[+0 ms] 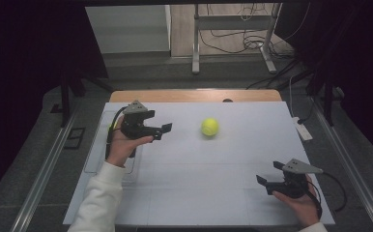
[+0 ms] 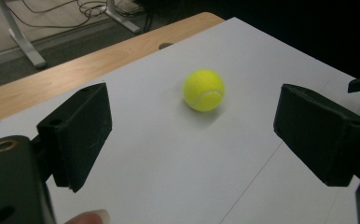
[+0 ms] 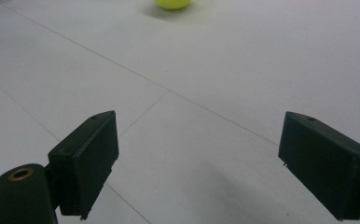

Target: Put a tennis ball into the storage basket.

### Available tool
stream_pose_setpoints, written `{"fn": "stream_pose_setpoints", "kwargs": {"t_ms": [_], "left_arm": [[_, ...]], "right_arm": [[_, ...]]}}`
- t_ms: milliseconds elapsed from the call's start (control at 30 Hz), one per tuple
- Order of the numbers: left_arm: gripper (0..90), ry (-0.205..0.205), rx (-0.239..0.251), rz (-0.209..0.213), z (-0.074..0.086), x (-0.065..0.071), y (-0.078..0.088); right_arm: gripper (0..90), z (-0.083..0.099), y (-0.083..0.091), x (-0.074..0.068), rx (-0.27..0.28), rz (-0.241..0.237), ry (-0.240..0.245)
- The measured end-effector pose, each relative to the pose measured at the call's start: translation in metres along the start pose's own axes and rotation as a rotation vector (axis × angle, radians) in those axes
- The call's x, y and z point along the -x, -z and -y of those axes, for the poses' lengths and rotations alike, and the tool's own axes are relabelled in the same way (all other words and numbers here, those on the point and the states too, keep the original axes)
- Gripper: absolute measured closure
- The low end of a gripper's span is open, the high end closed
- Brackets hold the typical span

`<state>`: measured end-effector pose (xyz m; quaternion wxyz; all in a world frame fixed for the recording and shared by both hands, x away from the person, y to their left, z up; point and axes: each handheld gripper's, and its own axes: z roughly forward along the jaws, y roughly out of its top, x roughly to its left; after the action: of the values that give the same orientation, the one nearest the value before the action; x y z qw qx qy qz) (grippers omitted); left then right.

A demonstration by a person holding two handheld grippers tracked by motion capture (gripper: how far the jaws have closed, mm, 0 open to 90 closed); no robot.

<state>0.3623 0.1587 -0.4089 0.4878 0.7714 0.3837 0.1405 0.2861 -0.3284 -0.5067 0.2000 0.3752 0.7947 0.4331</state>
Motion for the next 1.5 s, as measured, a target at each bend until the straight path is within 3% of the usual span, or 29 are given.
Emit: {"fn": "stream_pose_setpoints", "kwargs": {"t_ms": [567,1500], "left_arm": [[12.5,-0.039,-0.063,0.030,0.002,0.017,-0.024],[12.6,-0.039,-0.118,0.043,0.002,0.029,-0.055]], "right_arm": [[12.3,0.000,-0.001,0.000,-0.003,-0.001,0.001],[12.3,0.000,0.000,0.001,0.003,-0.002,-0.004]]}}
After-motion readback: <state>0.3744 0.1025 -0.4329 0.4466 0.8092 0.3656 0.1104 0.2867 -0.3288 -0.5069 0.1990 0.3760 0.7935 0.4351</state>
